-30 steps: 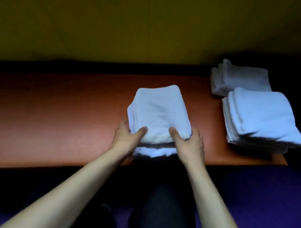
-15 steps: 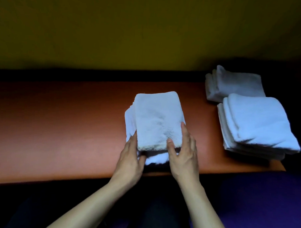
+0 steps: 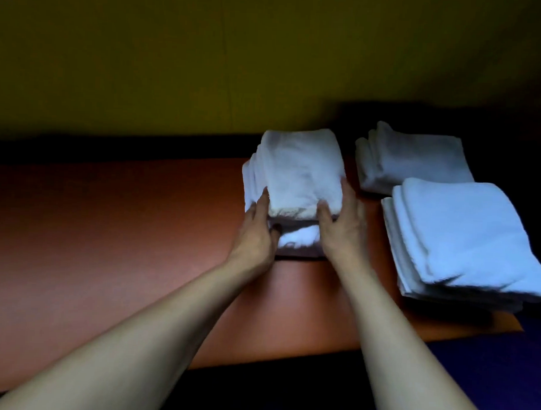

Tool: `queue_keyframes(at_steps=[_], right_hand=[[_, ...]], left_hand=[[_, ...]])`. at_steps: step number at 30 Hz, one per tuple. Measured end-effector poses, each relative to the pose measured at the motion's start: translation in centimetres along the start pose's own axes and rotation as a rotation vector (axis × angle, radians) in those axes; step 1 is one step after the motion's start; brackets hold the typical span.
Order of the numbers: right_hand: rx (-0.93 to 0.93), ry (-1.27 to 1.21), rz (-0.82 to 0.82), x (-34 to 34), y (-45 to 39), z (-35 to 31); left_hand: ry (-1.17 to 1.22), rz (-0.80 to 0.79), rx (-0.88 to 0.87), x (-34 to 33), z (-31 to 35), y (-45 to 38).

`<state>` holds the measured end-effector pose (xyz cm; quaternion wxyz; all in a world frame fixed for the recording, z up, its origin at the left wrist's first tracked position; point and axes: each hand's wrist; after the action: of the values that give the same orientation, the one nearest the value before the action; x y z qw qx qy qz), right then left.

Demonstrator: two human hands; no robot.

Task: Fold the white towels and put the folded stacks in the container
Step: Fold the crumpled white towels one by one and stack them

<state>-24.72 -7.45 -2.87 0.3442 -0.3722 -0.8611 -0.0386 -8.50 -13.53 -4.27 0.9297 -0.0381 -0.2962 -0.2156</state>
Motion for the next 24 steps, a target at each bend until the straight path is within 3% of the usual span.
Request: queue_keyframes(at_steps=[12,14,18,24], right_hand=[[0.005,0.081,-0.03,-0.5,-3.4,0.9],[0.035,0.2,-0.027,0.0,-3.3,0.9],[0.205,0.502,0.089,1.1,-3.2,0.6],[0.327,0.335,0.078,0.9,1.9,-2.4]], left_hand=[[-0.115,-0.075,-0.047,-0.4,-0.3,-4.1],[-0.158,-0.11,-0.076,0.2,-0.2,-3.3],[-0.333,-0.111,-0.159,2.4,-0.5,-0.7],[-0.706,0.011,-0.298,6.3,-0.3,5.3]])
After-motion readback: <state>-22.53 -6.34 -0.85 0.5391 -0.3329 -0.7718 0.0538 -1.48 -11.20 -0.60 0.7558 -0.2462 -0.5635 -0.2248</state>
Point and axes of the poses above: each hand's wrist, its own y-axis away from the middle knuckle, its own x-axis out of the back of the hand, z = x × y, and after that the axes turned 1 degree about z, right-handed
